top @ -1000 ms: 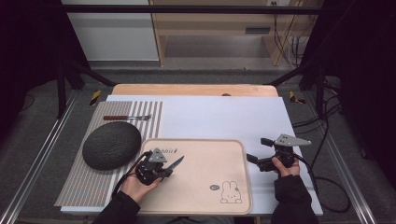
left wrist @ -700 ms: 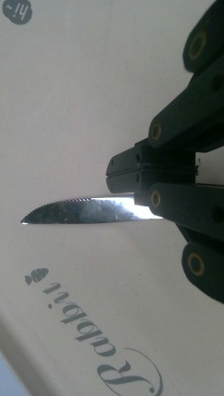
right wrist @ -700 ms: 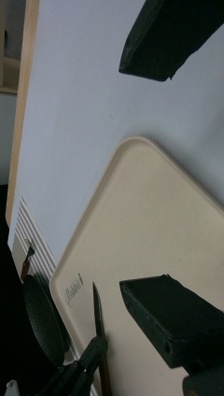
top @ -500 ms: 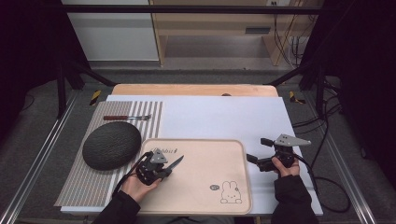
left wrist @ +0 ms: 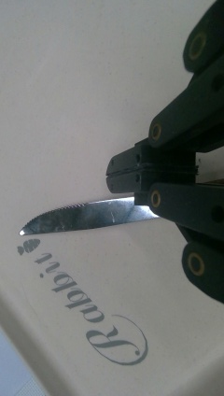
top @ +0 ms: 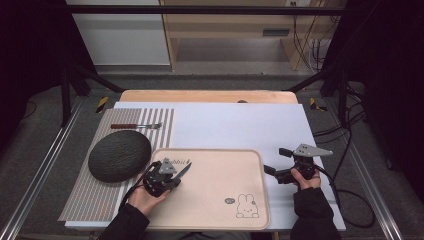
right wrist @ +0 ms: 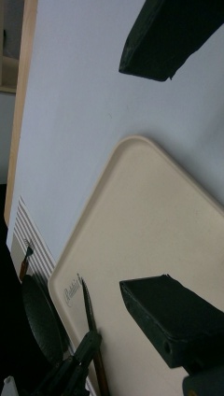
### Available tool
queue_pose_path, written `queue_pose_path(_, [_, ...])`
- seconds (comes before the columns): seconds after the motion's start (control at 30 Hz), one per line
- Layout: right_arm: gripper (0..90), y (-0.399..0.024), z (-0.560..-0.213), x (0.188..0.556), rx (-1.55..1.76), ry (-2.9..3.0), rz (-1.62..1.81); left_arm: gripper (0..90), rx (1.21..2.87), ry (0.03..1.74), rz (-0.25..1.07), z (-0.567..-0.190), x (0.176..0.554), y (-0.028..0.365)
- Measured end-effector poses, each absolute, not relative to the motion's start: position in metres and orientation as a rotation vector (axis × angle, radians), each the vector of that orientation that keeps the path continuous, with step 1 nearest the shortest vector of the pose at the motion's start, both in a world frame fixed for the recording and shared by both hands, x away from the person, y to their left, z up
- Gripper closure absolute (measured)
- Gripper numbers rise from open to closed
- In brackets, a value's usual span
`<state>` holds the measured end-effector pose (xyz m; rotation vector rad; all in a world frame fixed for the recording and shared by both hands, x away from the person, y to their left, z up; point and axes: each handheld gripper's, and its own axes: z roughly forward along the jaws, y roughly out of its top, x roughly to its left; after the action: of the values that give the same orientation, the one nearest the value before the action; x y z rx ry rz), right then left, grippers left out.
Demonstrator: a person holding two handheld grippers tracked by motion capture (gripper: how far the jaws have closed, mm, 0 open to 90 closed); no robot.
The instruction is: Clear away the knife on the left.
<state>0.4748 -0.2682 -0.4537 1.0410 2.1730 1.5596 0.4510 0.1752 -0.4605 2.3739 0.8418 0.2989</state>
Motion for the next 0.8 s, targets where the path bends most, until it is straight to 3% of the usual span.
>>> queue_pose_path(0.8, [0.3,-0.268,-0.453,0.475,1.040,2.172,1.561,90.0,2.351,0.920,0.364,-0.460,0.456,0.194])
